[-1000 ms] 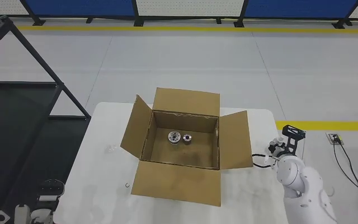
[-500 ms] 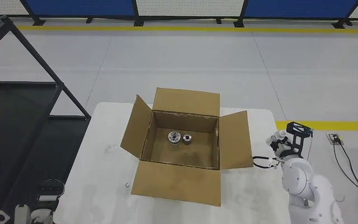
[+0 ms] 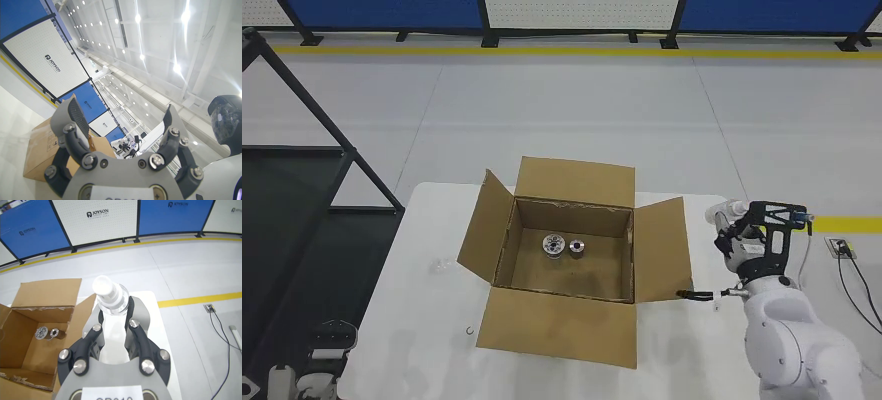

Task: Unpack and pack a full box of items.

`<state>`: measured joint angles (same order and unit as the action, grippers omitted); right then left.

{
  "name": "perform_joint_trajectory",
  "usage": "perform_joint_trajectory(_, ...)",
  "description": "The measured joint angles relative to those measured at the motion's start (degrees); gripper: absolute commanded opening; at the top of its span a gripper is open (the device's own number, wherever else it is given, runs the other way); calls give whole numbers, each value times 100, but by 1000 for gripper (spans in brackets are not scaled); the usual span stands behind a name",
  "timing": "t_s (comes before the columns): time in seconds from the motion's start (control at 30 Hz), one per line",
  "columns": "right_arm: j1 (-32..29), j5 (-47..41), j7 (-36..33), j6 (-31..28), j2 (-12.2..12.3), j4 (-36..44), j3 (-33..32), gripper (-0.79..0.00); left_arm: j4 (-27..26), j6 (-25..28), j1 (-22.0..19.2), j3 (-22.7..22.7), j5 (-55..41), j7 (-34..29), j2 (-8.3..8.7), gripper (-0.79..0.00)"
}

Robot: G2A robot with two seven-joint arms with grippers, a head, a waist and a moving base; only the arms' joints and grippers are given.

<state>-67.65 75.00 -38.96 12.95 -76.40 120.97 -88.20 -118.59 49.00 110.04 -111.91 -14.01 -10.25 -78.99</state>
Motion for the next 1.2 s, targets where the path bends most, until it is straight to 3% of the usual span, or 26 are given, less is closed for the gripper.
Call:
perform_joint_trajectory(0.2,292,40,-106,-374,-12,216,482,-785,0,0,0,0,0,0,0,0)
perform_joint_trajectory(0.4,893,-358,-498,-1110,-29,-114,1002,-785,0,0,0,0,0,0,0,0)
perform_joint_trajectory(0.9,2924,-1693,-2104,-2754,-207,-2570,2585,-785,0,0,0,0,0,0,0,0)
perform_joint_trajectory(1.2,3784,-2277,-2219,-3151,-411,-4250,3382,-785,0,0,0,0,0,0,0,0)
